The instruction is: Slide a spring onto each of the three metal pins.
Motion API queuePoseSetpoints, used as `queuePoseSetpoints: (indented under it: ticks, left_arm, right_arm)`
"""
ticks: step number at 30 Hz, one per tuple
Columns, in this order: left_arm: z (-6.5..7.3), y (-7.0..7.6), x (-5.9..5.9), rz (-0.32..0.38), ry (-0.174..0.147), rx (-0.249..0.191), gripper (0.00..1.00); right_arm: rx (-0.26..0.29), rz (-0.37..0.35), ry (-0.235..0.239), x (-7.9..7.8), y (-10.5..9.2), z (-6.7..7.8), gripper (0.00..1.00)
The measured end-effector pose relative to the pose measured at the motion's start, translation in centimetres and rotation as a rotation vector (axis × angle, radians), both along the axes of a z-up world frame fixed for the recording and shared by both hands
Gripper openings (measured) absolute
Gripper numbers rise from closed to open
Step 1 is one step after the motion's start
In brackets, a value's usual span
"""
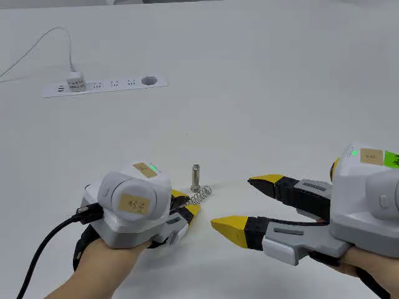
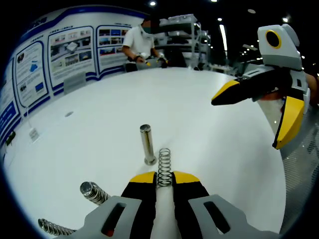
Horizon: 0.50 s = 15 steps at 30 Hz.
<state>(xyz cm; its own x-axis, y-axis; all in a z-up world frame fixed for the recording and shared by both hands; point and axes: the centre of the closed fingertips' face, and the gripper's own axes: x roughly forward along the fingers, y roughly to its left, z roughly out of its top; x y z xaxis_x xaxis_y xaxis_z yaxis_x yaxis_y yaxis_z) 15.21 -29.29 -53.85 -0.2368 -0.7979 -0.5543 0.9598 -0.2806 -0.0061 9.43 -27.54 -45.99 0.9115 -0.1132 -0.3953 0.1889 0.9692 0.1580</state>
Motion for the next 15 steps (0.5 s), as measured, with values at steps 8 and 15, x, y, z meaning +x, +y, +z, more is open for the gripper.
queuePoseSetpoints:
  ticks: [8, 15]
  left_arm:
    - [0.04, 0.02, -0.10, -0.010, 0.006, 0.014, 0.11]
    - [0.52, 0.37, -0.78, -0.037, 0.015, 0.013, 0.10]
  right_arm:
    - [0.001, -0.012, -0.003, -0.04, -0.24, 0.05, 0.55]
    - [0.009, -0.021, 0.003, -0.13, -0.48, 0.12, 0.55]
